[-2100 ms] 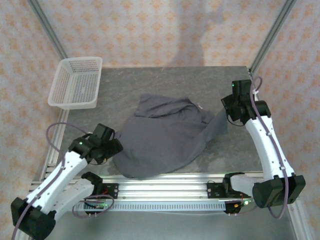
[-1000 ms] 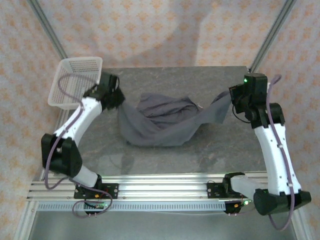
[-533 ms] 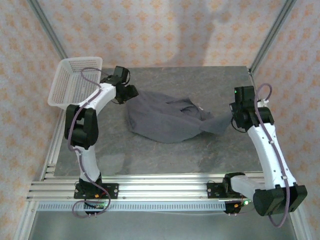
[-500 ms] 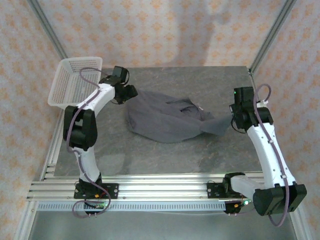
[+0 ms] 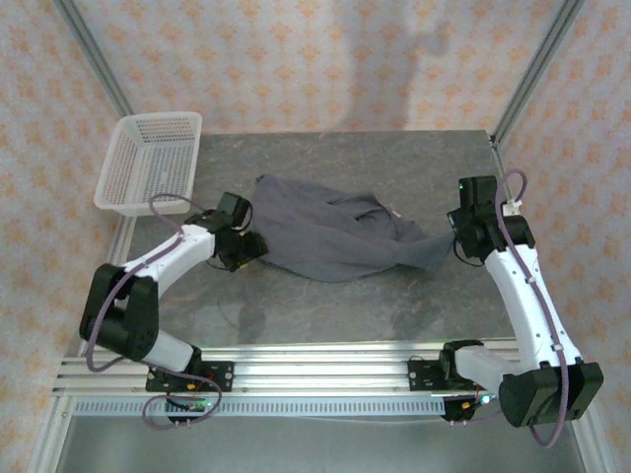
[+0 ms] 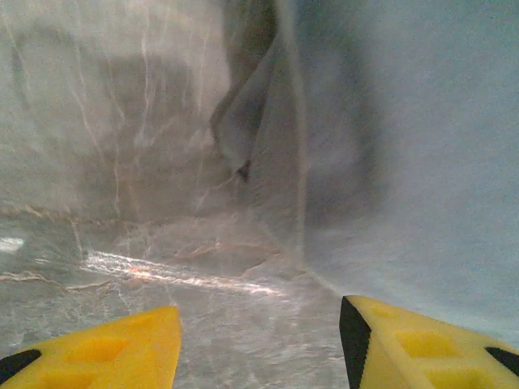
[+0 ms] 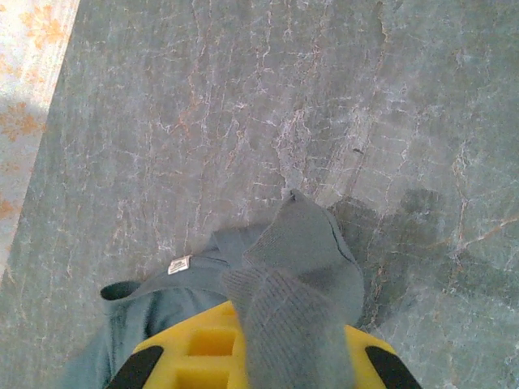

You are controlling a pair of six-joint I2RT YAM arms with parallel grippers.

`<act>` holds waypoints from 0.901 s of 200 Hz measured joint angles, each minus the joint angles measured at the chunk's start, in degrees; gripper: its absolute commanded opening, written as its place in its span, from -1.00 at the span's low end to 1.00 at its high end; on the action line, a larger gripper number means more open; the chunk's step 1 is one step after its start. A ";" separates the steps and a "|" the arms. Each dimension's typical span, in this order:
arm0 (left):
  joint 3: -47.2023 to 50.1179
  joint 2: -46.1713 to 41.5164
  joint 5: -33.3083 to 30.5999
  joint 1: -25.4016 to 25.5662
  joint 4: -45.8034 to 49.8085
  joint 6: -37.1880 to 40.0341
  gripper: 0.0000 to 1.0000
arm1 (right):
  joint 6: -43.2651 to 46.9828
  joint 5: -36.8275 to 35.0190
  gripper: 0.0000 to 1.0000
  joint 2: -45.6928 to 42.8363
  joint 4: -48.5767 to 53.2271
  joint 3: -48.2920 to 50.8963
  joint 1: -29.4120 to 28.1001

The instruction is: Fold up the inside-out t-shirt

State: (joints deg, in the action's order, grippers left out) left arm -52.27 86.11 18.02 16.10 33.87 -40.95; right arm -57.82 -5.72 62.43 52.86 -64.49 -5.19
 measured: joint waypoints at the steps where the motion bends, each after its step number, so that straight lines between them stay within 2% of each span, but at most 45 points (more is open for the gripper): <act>1: 0.04 0.15 -0.02 0.02 -0.07 -0.02 0.03 | 0.00 0.00 -1.00 0.00 0.00 0.00 0.00; 15: 0.26 2.60 -0.50 0.07 -1.57 -0.24 -0.05 | 0.04 0.31 -1.00 0.09 -0.02 0.00 0.00; 44: -1.46 6.78 -2.01 0.04 -3.08 0.39 -0.10 | 0.39 0.68 -1.00 0.09 -0.17 -0.02 0.00; 91: -2.34 6.58 -1.97 0.04 -6.14 0.50 -0.14 | 0.92 0.83 -1.00 -0.48 -0.17 -0.17 0.00; 108: -2.34 6.97 -1.95 0.04 -6.58 0.46 -0.29 | 0.90 1.05 -1.00 -0.79 -0.20 -0.17 0.00; 133: -2.34 8.98 -1.99 0.04 -6.75 0.76 -0.67 | 0.92 1.25 -1.00 -0.79 -0.17 -0.22 0.00; 161: -2.29 9.03 -2.64 0.04 -6.47 0.85 -1.00 | 0.90 1.25 -1.00 -0.79 -0.13 -0.72 0.00; 180: -2.29 7.61 -2.75 -0.57 -5.31 1.16 -1.00 | 0.61 1.16 -1.00 -0.79 0.28 -2.10 0.00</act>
State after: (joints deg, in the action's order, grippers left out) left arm -54.57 93.71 15.27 15.53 28.56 -39.79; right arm -57.21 -4.56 61.65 53.15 -66.59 -5.19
